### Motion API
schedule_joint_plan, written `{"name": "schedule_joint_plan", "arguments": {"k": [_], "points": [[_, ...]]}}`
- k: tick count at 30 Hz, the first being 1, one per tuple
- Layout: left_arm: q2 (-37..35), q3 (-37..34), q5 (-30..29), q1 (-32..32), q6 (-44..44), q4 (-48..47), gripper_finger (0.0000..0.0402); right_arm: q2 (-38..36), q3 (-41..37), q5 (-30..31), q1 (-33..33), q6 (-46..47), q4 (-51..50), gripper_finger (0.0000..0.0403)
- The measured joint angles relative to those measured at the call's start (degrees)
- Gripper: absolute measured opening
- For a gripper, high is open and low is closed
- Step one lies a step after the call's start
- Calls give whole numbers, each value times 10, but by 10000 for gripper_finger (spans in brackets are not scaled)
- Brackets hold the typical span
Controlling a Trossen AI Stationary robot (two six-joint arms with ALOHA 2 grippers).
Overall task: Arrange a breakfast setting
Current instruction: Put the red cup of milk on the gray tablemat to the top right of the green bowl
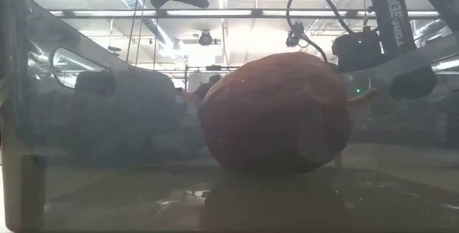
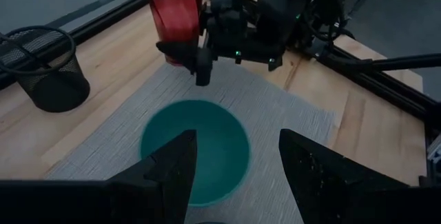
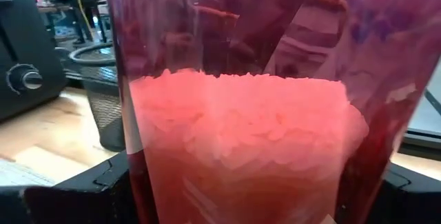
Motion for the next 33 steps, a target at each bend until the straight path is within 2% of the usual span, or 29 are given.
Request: {"name": "schedule_joint_plan", "arguments": {"k": [6, 11, 14, 18, 21, 29, 33], "points": [[0, 0, -13, -18, 3, 1, 213, 0, 14, 98, 41, 7, -29, 339], [0, 0, -27, -31, 4, 1, 213, 10, 17, 137, 37, 59, -72, 339], [0, 0, -29, -36, 4, 2, 213, 42, 26, 135, 33, 59, -55, 339], [0, 0, -33, -44, 4, 5, 213, 93, 53, 133, 43, -16, 4, 339], [0, 0, -34, -51, 4, 5, 213, 113, 71, 132, 44, -24, 4, 339], [0, 0, -34, -60, 4, -2, 213, 130, 82, 139, 44, -16, 9, 339], [0, 0, -34, -60, 4, -4, 213, 130, 82, 129, 43, -21, 5, 362]]}}
